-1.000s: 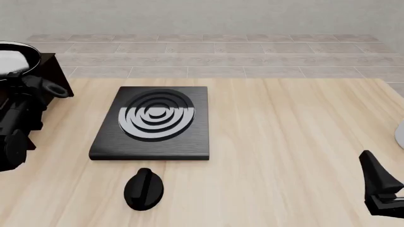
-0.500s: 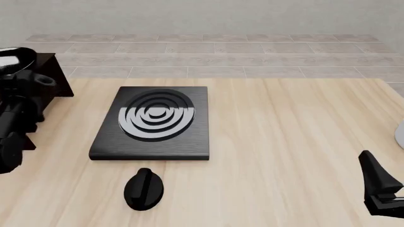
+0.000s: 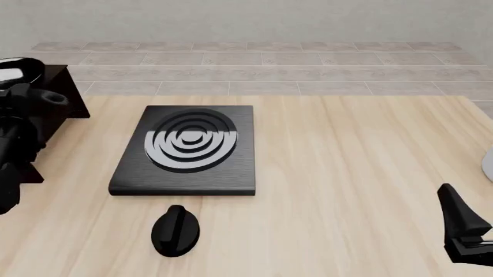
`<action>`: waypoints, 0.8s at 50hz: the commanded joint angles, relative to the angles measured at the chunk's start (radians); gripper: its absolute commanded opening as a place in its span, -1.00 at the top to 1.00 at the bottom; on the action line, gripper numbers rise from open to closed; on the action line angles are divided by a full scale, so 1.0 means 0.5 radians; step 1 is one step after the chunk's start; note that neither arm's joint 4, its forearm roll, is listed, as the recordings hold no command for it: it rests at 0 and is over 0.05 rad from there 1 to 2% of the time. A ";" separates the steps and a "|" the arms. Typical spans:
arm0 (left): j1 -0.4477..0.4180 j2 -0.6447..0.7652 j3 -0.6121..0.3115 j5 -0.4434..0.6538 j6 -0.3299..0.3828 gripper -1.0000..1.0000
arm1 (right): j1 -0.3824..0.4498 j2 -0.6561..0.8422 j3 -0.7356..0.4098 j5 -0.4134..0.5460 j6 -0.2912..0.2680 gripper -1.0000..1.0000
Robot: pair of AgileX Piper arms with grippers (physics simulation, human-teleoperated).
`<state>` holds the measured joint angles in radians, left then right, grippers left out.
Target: Put the frying pan on top of the cabinet.
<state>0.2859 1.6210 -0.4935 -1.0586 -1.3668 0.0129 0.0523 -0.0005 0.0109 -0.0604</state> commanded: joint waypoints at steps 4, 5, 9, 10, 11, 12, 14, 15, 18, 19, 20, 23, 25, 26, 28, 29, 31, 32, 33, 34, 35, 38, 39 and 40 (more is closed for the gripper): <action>0.015 -0.101 0.102 -0.008 0.033 -1.00 | 0.000 -0.007 0.000 0.004 0.001 -1.00; 0.020 -0.120 0.118 -0.009 0.036 -1.00 | 0.001 -0.008 0.000 0.004 0.000 -1.00; 0.023 -0.136 0.152 -0.024 0.045 -1.00 | 0.002 -0.008 0.000 0.004 0.002 -1.00; 0.022 -0.136 0.163 -0.035 0.045 -1.00 | 0.001 -0.009 0.000 0.005 0.003 -1.00; 0.027 -0.139 0.168 -0.035 0.052 -1.00 | 0.000 -0.010 0.000 0.006 0.004 -1.00; 0.029 -0.139 0.176 -0.039 0.052 -1.00 | 0.000 -0.011 0.000 0.006 0.004 -1.00; 0.028 -0.139 0.198 -0.053 0.054 -1.00 | 0.002 -0.011 0.000 0.006 0.001 -1.00; 0.028 -0.139 0.198 -0.053 0.054 -1.00 | 0.002 -0.011 0.000 0.006 0.001 -1.00; 0.021 -0.164 0.233 -0.049 0.066 -1.00 | 0.002 -0.013 0.000 0.007 -0.001 -1.00; 0.018 -0.178 0.246 -0.049 0.069 -1.00 | 0.003 -0.012 0.000 0.006 -0.002 -1.00; 0.014 -0.206 0.251 -0.029 0.088 -1.00 | 0.003 -0.009 0.000 0.005 -0.003 -1.00; 0.011 -0.262 0.279 -0.008 0.101 -1.00 | 0.003 -0.010 0.000 0.005 -0.004 -1.00; 0.007 -0.309 0.311 0.007 0.121 -1.00 | -0.002 -0.011 0.000 0.006 0.006 -1.00; 0.004 -0.306 0.329 -0.011 0.109 -1.00 | -0.001 -0.012 0.000 0.006 0.006 -1.00; 0.001 -0.347 0.366 -0.006 0.116 -1.00 | -0.001 -0.007 0.000 0.004 0.009 -1.00; -0.005 -0.361 0.384 -0.010 0.113 -1.00 | -0.002 -0.005 0.000 0.003 0.011 -1.00; -0.009 -0.421 0.414 0.018 0.131 -1.00 | 0.000 -0.005 0.000 0.002 0.007 -1.00; -0.010 -0.436 0.431 0.011 0.127 -1.00 | 0.001 -0.004 0.000 0.002 0.007 -1.00; -0.010 -0.437 0.431 0.011 0.127 -1.00 | 0.001 -0.004 0.000 0.002 0.007 -1.00; -0.007 -0.498 0.457 0.038 0.143 -1.00 | 0.002 -0.005 0.000 0.003 0.006 -1.00; -0.011 -0.537 0.479 0.049 0.143 -1.00 | 0.003 -0.008 0.000 0.004 0.004 -1.00; -0.023 -0.619 0.538 0.055 0.137 -1.00 | 0.003 -0.013 0.000 0.007 0.000 -1.00; -0.023 -0.620 0.538 0.055 0.137 -1.00 | 0.003 -0.014 0.000 0.007 0.000 -1.00; -0.029 -0.660 0.572 0.075 0.143 -1.00 | 0.003 -0.014 0.000 0.008 0.000 -1.00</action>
<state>0.2822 1.3977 -0.2842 -1.0461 -1.3069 0.0136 0.0476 -0.0005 0.0135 -0.0588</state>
